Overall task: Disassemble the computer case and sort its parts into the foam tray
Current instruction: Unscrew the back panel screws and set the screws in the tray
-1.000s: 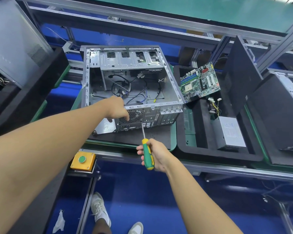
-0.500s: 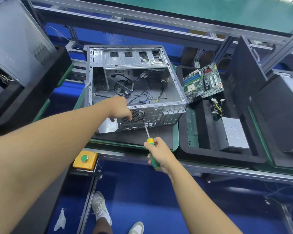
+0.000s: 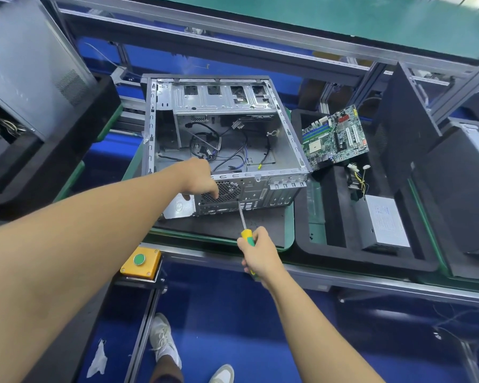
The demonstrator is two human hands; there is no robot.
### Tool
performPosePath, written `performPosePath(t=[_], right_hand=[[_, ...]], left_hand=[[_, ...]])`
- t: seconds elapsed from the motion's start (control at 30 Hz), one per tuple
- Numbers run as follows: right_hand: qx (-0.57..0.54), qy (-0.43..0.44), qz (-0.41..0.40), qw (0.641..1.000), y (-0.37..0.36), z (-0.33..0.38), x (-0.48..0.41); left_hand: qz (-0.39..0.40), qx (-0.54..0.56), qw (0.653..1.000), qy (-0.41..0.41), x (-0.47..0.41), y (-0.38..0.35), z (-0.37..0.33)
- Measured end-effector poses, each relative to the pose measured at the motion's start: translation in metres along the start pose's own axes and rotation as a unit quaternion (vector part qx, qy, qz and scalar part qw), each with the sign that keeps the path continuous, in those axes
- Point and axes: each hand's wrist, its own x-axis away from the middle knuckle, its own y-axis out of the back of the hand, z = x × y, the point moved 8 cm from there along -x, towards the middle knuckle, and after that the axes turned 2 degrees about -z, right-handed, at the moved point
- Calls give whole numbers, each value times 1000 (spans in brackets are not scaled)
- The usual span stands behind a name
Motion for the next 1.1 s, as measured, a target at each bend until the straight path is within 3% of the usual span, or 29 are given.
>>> performPosePath(t=[0.07,0.17,0.27,0.5,0.57,0.7,0.77,1.0,1.1], right_hand=[[-49,-46,37,997,-1,-2,0],[-185,-141,142,962,-6,-6,5],[-191,-129,180,956,-6,-3,6],[-31,-9,18,999,10,-5,4],[-29,-16,34,999,6,-4,4],[-171,-124,144,967,-6,-1,10],[-179,-130,159,962,-5,-1,10],[-77,-22,5,997,10,-6,4],[-58,-27,31,997,3,-8,3]], left_hand=[[-2,2,1000,-3,0,0,-1],[-2,-1,1000,-7,0,1,-1],[-3,-24,1000,-17,-1,2,-1],[37,-40,996,-66,-3,-2,-10],[37,-37,997,-62,-3,-1,-10],[37,-34,997,-57,-5,-2,-8],[35,-22,998,-53,-5,-2,-7],[49,0,997,-53,-8,-5,-7],[45,-6,998,-46,-6,-4,-6]])
